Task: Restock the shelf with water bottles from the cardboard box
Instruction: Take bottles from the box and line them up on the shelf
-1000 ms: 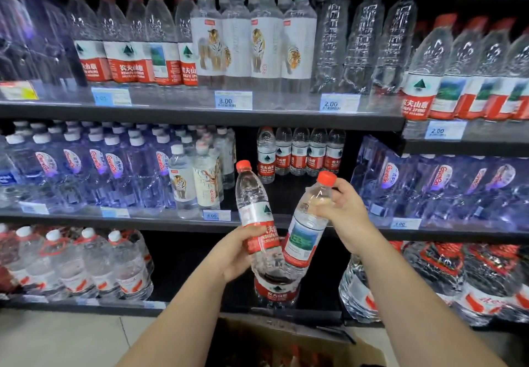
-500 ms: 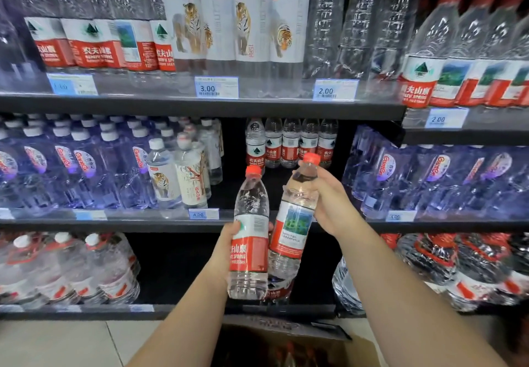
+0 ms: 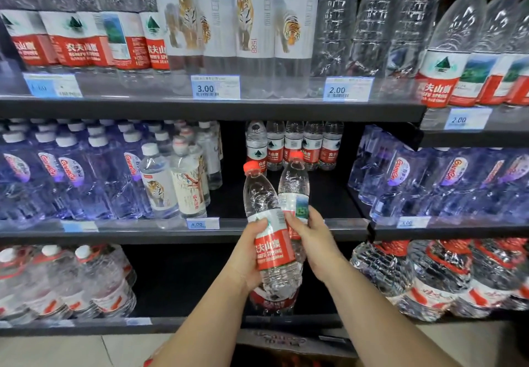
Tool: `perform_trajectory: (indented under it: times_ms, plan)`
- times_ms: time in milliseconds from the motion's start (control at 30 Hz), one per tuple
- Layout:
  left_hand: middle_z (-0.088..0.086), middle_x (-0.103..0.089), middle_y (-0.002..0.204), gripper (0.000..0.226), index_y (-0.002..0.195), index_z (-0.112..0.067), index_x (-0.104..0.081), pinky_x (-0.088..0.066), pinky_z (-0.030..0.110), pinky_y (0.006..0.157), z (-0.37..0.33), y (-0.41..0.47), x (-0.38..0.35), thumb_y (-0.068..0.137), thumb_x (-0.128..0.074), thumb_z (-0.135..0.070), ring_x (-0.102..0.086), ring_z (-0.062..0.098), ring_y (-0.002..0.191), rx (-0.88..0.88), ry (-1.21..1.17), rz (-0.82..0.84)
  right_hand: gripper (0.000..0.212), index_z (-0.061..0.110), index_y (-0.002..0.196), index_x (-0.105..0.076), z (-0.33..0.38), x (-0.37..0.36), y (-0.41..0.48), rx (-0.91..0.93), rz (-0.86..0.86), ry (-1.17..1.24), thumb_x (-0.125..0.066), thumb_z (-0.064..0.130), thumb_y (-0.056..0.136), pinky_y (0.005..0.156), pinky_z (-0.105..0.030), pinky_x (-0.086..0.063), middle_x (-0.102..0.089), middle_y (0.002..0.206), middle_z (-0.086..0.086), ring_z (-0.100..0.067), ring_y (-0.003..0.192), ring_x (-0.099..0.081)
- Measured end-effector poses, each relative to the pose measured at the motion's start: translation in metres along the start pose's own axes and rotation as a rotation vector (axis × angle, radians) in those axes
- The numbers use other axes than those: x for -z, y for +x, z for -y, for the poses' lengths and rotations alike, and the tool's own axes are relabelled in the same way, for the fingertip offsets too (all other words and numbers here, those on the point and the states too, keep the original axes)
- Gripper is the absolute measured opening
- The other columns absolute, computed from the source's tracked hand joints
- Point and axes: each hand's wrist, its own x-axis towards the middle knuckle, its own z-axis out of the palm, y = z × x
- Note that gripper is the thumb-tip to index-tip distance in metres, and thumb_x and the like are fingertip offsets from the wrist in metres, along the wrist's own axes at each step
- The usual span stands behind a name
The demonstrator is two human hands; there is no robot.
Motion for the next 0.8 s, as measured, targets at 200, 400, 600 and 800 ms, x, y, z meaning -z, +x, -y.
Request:
perform_trajectory:
  times_ms: [200, 400, 600, 800]
  plan:
    - [0.015, -0.068, 0.092, 0.051, 0.096, -0.004, -0.071, -0.051, 0.052, 0.093, -0.037, 0.027, 0.008, 0.061, -0.078, -0.04, -0.066, 0.028, 0.082, -0.025, -0.04, -0.064, 0.052, 0.002, 0.13, -0.053, 0.029, 0.021, 0.051, -0.121, 0.012, 0.323, -0.059, 0.029, 0.087, 0.094, -0.047, -0.048, -0.066, 0.105, -0.018, -0.033, 0.093, -0.065]
    - [0.012, -0.068, 0.08, 0.04, 0.108, -0.009, -0.057, -0.055, 0.042, 0.074, -0.084, 0.064, 0.008, 0.077, -0.07, -0.032, -0.067, 0.025, 0.072, -0.016, 0.206, -0.263, 0.063, 0.009, 0.12, -0.06, 0.036, 0.036, 0.092, -0.182, 0.009, 0.386, -0.08, 0.036, 0.066, 0.083, -0.052, -0.054, -0.068, 0.093, -0.016, -0.031, 0.08, -0.066]
    - [0.011, -0.073, 0.105, 0.041, 0.12, -0.015, -0.059, -0.056, 0.041, 0.081, -0.112, 0.112, 0.013, 0.082, -0.074, -0.024, -0.07, 0.025, 0.094, -0.137, 0.488, -0.273, 0.04, 0.011, 0.12, -0.056, 0.05, 0.053, 0.134, -0.088, -0.045, 0.146, -0.069, 0.019, 0.083, 0.079, -0.044, -0.057, -0.07, 0.1, -0.015, -0.028, 0.082, -0.069]
    - [0.008, -0.068, 0.115, 0.07, 0.126, -0.014, -0.047, -0.054, 0.048, 0.092, -0.103, 0.165, 0.02, 0.068, -0.085, -0.004, -0.067, 0.025, 0.103, -0.297, 0.614, -0.414, 0.036, 0.025, 0.104, -0.057, 0.048, 0.055, 0.172, 0.056, -0.02, -0.048, -0.073, 0.006, 0.079, 0.089, -0.047, -0.054, -0.071, 0.104, -0.007, -0.024, 0.093, -0.07]
